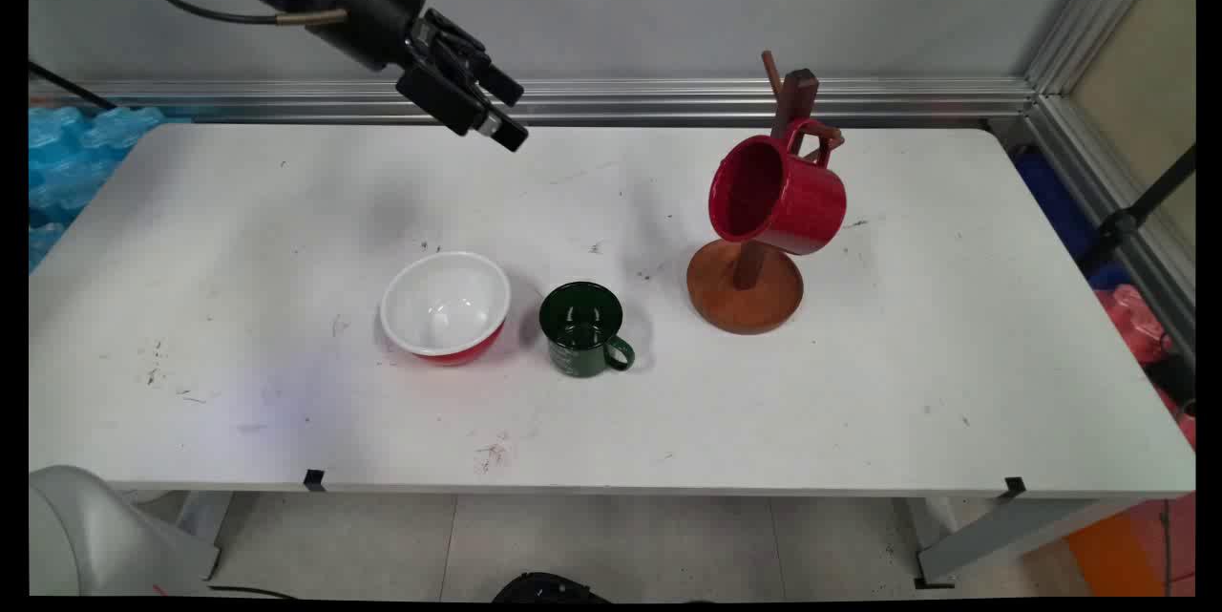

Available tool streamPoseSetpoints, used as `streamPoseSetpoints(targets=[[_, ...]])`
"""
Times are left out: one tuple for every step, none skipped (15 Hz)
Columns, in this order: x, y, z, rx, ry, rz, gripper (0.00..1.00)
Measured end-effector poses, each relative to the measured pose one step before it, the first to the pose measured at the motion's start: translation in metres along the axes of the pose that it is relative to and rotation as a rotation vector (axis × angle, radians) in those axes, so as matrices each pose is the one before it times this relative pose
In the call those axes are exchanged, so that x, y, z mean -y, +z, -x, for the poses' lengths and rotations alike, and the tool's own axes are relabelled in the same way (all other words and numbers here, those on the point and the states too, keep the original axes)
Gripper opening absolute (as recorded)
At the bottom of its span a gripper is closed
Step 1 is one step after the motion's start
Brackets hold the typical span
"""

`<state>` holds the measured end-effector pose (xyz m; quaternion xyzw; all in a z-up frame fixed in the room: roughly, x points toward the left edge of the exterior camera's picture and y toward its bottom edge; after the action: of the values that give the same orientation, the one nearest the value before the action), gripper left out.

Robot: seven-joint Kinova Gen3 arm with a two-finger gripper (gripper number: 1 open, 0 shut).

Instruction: Pick up the red mug from the rack

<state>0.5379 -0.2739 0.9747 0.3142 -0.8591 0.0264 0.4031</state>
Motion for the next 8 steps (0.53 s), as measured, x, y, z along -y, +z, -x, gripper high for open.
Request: streamPoseSetpoints(targets=[[-0.00619,0.00133,-0.00007,-0.00287,-0.01193,-0.00016,1.0],[-0.0074,0.00198,-0.00042,-0.00307,-0.01217,0.00076,1.0],[-0.00754,0.00224,-0.0006,-0.0041,-0.01113,0.00163,1.0],[-0.00746,0.00241,-0.00076,-0.00435,-0.01121,0.00202,1.0],[-0.00645,0.00234,-0.00087,-0.00424,-0.00838,0.00173,1.0],[-0.00645,0.00246,-0.00104,-0.00456,-0.00736,0.00172,1.0],[-0.00837,0.00332,-0.00155,-0.00586,-0.00915,0.00182,1.0],[-0.00615,0.00261,-0.0014,-0.00426,-0.00566,0.00039,1.0]])
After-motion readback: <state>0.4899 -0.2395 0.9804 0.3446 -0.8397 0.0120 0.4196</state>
